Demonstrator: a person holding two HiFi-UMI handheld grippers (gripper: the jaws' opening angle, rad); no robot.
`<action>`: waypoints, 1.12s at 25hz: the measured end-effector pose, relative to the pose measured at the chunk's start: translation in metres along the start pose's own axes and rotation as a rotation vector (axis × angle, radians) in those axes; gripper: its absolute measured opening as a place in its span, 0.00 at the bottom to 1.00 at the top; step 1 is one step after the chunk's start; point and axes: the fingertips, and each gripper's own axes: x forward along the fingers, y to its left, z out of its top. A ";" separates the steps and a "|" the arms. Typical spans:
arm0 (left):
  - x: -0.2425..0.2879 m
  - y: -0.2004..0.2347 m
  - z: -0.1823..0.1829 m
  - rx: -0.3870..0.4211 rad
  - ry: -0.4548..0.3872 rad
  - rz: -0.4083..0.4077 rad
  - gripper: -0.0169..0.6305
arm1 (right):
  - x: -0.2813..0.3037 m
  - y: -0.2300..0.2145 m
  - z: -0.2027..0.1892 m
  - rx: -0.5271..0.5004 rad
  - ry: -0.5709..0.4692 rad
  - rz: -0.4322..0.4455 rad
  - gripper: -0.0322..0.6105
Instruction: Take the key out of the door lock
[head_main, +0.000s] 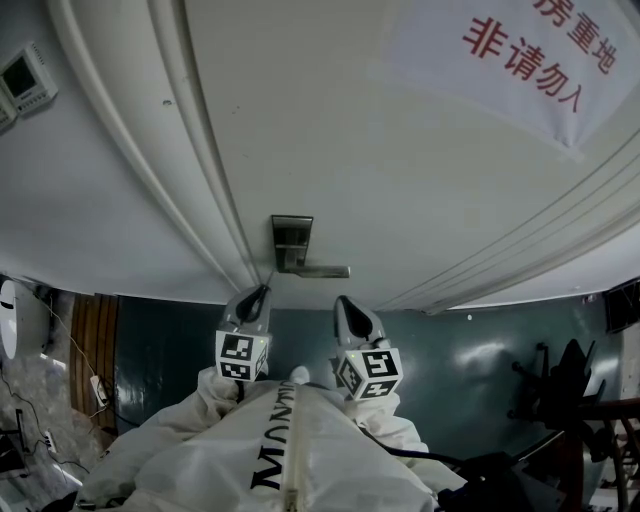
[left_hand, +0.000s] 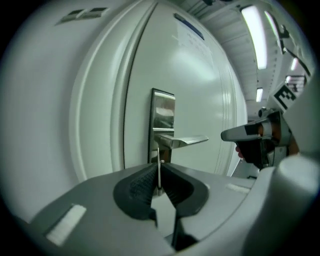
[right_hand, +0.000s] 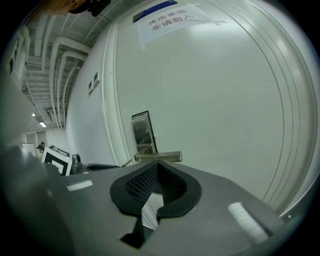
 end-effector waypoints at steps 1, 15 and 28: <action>-0.003 0.000 0.005 0.043 -0.004 0.009 0.06 | 0.000 0.000 0.000 -0.001 0.000 0.001 0.05; -0.059 0.010 0.030 0.097 -0.042 0.111 0.06 | -0.006 0.026 -0.005 -0.031 -0.014 0.057 0.05; -0.164 0.011 0.012 0.088 -0.112 0.035 0.06 | -0.083 0.101 -0.041 -0.036 -0.043 -0.036 0.05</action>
